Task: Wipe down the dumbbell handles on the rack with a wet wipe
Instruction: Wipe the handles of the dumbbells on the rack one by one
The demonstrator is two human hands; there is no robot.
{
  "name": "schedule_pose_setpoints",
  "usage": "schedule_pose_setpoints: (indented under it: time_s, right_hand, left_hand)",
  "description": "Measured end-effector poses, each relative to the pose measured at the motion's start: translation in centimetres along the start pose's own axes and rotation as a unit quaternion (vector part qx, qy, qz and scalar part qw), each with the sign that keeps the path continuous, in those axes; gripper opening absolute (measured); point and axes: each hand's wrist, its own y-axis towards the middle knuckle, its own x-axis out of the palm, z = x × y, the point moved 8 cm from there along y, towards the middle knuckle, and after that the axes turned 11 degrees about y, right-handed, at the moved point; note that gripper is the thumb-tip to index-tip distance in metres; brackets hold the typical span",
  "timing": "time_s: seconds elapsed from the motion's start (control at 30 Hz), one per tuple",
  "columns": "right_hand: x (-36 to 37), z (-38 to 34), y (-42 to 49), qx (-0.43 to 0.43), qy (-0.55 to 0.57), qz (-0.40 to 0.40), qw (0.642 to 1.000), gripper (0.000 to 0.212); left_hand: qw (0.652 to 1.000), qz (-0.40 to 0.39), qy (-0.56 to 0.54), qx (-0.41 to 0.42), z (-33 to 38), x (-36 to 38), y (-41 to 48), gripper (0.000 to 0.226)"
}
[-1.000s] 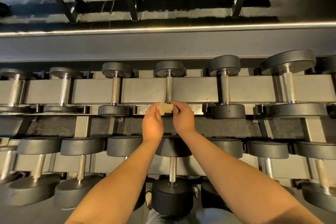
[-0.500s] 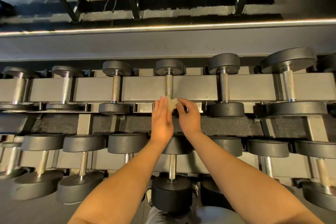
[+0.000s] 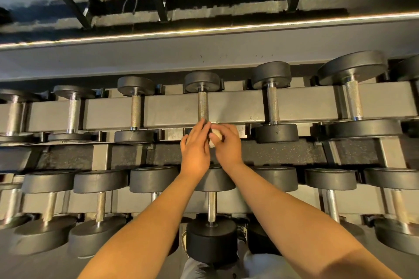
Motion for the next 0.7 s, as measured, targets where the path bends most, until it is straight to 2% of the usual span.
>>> schedule_pose_setpoints:
  time_s: [0.17,0.27,0.4,0.47,0.57,0.6,0.7]
  right_hand:
    - [-2.0,4.3,0.0,0.151,0.058,0.073,0.984,0.029]
    - [-1.8,2.2,0.2,0.104,0.102,0.082,0.986,0.026]
    - [-0.1,0.1,0.9,0.014,0.046,0.028,0.998,0.026]
    - [-0.7,1.7,1.3,0.040,0.007,0.054,0.998,0.024]
    - [-1.7,4.0,2.0,0.131,-0.019,0.081,0.988,0.024]
    - [-1.7,3.6,2.2,0.126,-0.030,0.078,0.989,0.024]
    - [-0.5,-0.3,2.2,0.020,-0.037,0.039,0.998,0.020]
  left_hand:
    - [1.000,0.023,0.014,-0.004,0.0,0.4,-0.3,0.054]
    - [1.000,0.022,0.008,-0.016,-0.1,0.2,0.0,0.049]
    - [0.999,0.017,0.020,-0.030,-0.1,-0.2,0.3,0.043]
    - [0.999,0.020,0.020,-0.034,0.0,-0.3,0.3,0.042]
    - [0.999,0.017,0.020,-0.045,0.0,-0.5,0.5,0.043]
    - [0.998,0.015,0.021,-0.050,0.0,-0.6,0.7,0.044]
    - [0.997,0.005,0.034,-0.071,0.4,-0.9,1.2,0.044]
